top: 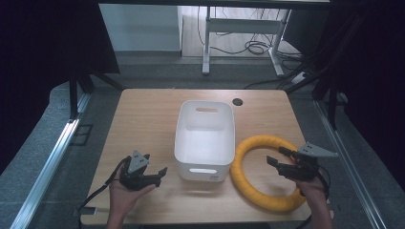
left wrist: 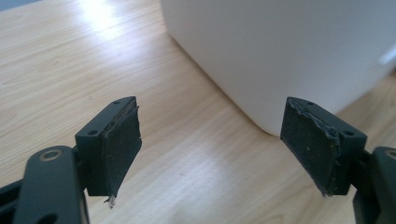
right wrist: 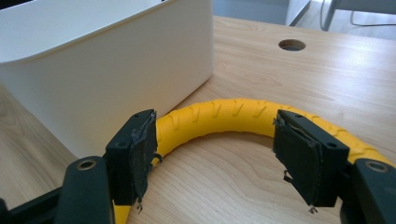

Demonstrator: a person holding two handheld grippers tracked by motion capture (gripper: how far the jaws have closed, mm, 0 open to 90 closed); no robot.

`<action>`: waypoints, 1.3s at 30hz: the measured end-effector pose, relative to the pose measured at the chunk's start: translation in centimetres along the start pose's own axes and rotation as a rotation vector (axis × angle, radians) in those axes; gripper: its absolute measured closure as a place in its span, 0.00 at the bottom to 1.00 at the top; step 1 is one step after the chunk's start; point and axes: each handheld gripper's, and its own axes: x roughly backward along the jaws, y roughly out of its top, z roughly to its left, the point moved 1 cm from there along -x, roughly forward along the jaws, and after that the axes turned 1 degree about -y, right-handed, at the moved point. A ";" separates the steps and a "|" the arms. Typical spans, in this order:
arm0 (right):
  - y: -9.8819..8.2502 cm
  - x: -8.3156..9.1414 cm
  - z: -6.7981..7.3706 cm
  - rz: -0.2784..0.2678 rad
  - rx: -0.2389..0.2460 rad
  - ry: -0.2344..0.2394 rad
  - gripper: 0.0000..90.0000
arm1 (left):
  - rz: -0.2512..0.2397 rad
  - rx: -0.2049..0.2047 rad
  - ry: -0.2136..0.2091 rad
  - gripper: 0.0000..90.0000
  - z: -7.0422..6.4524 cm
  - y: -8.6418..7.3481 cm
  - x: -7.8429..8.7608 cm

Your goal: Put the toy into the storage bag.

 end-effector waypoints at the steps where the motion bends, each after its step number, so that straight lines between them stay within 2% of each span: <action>1: 0.0 -0.3 -0.1 0.007 0.000 0.002 0.34 | 0.010 -0.001 0.000 0.21 0.4 0.3 0.0; 3: -0.3 -0.7 -0.3 0.023 0.008 0.003 0.33 | -0.005 0.013 0.017 0.19 1.3 0.8 0.2; 5: -0.6 -0.8 -0.6 0.037 0.005 -0.011 0.33 | -0.021 0.039 -0.011 0.17 1.7 1.0 0.2; 6: -0.8 -0.8 -0.7 0.032 -0.009 -0.022 0.33 | -0.013 0.036 -0.013 0.17 1.6 1.0 0.1; 9: -0.9 -0.6 -0.8 0.027 -0.019 -0.026 0.32 | 0.042 -0.001 -0.047 0.15 0.9 0.6 -0.4; 12: -0.6 -0.6 -0.6 0.034 -0.012 -0.016 0.31 | 0.063 -0.004 -0.062 0.16 0.5 0.4 -0.5; 15: -0.4 -0.9 -0.3 0.052 0.000 -0.009 0.31 | 0.089 -0.035 -0.013 0.15 0.3 0.0 -0.4; 17: -0.4 -0.9 -0.1 0.058 0.006 -0.012 0.33 | 0.090 -0.048 -0.010 0.16 0.1 -0.1 -0.5; 18: -0.4 -1.0 0.6 0.066 0.016 -0.010 0.33 | 0.088 -0.071 -0.017 0.17 -0.3 -0.4 -0.4; 20: -0.4 -1.0 0.8 0.068 0.020 -0.009 0.33 | 0.089 -0.086 -0.035 0.17 -0.8 -0.6 -0.4; 23: -0.1 -1.1 1.2 0.065 0.028 -0.007 0.33 | 0.089 -0.090 -0.040 0.17 -0.9 -0.7 -0.3; 25: -0.1 -1.3 1.1 0.061 0.016 -0.009 0.33 | 0.101 -0.082 -0.042 0.16 -0.8 -0.7 -0.4; 27: -0.2 -1.7 0.9 0.074 0.012 0.000 0.33 | 0.101 -0.045 -0.071 0.16 -0.6 -0.9 -0.6; 29: -0.5 -1.9 1.0 0.088 0.009 0.010 0.33 | 0.109 -0.019 -0.079 0.16 -0.3 -0.9 -0.7; 34: -1.1 -1.4 1.2 0.099 -0.006 0.034 0.32 | 0.109 0.004 -0.077 0.16 0.3 -0.4 -0.9; 36: -1.0 -1.1 1.4 0.100 -0.014 0.046 0.32 | 0.123 0.009 -0.075 0.16 0.6 -0.3 -1.0; 37: -0.9 -1.1 1.5 0.105 -0.009 0.052 0.32 | 0.126 0.012 -0.081 0.16 0.7 -0.3 -1.0; 39: -0.8 -1.1 2.1 0.149 0.019 0.069 0.32 | 0.129 0.017 -0.092 0.16 0.8 -0.3 -0.9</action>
